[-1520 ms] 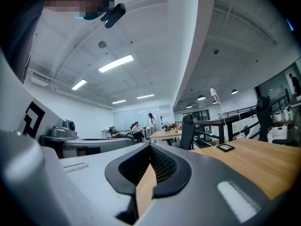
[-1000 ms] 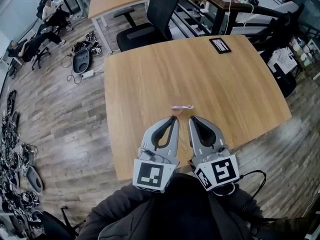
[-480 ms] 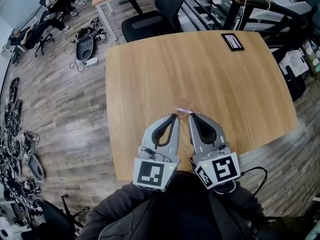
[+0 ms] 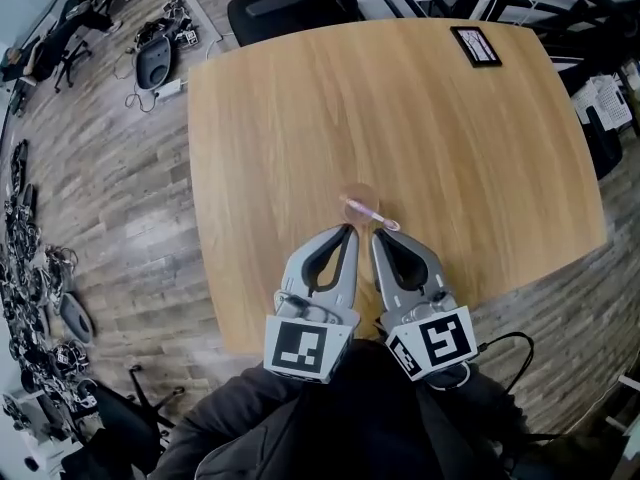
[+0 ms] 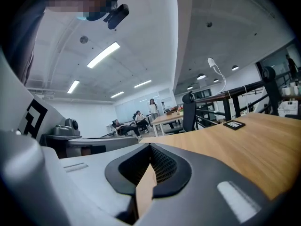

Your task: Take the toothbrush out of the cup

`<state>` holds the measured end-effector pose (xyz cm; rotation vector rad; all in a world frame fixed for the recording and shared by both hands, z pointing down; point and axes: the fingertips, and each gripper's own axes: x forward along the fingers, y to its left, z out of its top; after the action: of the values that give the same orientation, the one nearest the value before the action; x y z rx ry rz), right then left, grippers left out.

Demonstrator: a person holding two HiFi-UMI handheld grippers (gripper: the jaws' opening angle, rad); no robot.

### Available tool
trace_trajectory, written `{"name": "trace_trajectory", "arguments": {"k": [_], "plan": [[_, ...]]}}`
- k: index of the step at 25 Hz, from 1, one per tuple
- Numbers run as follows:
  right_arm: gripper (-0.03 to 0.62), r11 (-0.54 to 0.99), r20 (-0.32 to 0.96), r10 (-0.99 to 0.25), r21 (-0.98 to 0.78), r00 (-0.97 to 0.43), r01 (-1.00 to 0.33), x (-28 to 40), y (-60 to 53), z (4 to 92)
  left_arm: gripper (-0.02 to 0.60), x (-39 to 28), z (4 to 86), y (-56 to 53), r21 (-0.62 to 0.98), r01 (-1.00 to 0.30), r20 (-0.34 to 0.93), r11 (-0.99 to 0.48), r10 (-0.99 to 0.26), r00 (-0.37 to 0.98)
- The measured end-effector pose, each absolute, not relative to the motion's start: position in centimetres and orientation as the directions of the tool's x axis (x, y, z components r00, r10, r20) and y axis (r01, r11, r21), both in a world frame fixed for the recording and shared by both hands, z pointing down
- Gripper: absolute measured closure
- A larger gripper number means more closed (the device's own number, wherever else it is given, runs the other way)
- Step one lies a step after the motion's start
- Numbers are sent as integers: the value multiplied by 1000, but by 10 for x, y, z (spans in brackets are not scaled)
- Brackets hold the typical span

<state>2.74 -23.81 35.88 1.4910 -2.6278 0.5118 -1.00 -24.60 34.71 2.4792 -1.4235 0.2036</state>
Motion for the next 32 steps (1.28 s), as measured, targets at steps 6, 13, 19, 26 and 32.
{"name": "trace_trajectory", "arguments": {"k": [6,13,19,26,32], "plan": [[592,433,307,-794,-319,-524,-843,36,-240,410,574,-4,394,-254,193,-865,353,-463,-790,501],[592,403,377,-756,-375,-535,-835,47,-244,455,575,6,434,-257,202,-873,431,-443,-760,486],[444,396,401,-746,-375,-532,-838,43,-254,463,574,-1,443,-263,207,-880,453,-428,-755,474],[444,418,409,-721,-385,-559,-823,45,-267,470,574,4,450,-277,212,-888,465,-407,-758,459],[465,425,430,-700,-391,-570,-816,46,-274,478,575,6,458,-285,225,-893,477,-390,-755,450]]}}
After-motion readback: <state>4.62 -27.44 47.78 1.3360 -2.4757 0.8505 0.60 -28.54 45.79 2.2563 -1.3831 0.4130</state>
